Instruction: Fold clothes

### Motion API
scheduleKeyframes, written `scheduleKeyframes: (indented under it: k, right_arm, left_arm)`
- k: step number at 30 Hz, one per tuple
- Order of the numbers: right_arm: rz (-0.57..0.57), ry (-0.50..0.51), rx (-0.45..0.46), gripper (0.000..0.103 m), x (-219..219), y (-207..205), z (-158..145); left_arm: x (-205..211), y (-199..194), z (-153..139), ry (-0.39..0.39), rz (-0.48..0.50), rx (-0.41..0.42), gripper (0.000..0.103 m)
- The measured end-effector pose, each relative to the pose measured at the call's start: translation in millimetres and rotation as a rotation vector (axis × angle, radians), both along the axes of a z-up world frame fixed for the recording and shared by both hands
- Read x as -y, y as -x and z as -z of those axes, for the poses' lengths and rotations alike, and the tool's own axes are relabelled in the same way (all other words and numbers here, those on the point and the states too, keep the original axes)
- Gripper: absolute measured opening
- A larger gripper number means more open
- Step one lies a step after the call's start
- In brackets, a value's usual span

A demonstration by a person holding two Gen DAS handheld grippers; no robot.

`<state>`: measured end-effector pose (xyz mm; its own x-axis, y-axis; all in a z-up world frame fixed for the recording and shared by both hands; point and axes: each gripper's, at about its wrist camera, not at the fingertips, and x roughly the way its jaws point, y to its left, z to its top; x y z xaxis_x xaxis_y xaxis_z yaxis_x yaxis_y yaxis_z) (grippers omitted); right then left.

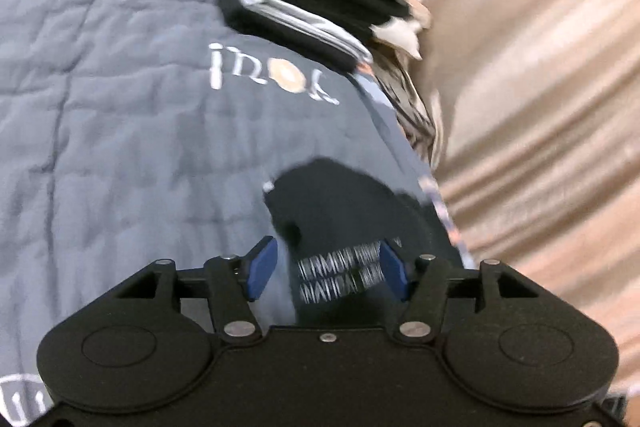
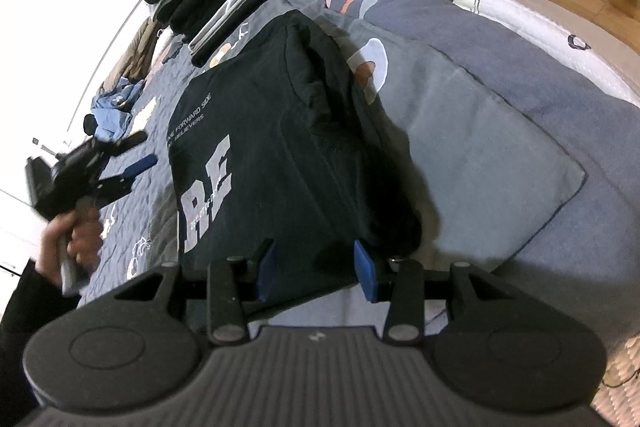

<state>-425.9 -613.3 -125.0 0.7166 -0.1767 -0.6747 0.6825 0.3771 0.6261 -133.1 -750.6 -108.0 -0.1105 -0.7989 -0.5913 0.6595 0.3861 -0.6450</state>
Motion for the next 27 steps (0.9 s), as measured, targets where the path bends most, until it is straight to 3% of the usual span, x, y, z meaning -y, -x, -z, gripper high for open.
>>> scheduleKeyframes:
  k: [10,17,21,23,27]
  right_arm:
    - [-0.009,0.004,0.011,0.042,-0.1,0.8,1.7]
    - [-0.012,0.007,0.016,0.042,-1.8,1.0,2.5]
    - [-0.011,0.012,0.026,0.042,-4.0,2.3,4.2]
    - [-0.010,0.012,0.031,0.042,-4.6,2.9,4.9]
    - [-0.010,0.014,0.035,0.042,-5.9,3.7,5.6]
  left_arm:
    - [33.3,-19.3,44.7,-0.021,-0.017,-0.161,0.059]
    - [51.7,-22.4,55.3,-0.005,-0.021,-0.197,0.057]
    - [54.9,-19.2,42.5,0.022,0.017,-0.099,0.028]
    - [53.2,-16.4,35.3,0.055,0.054,-0.049,0.019]
    - [49.8,4.6,12.3,0.119,0.158,0.212,0.013]
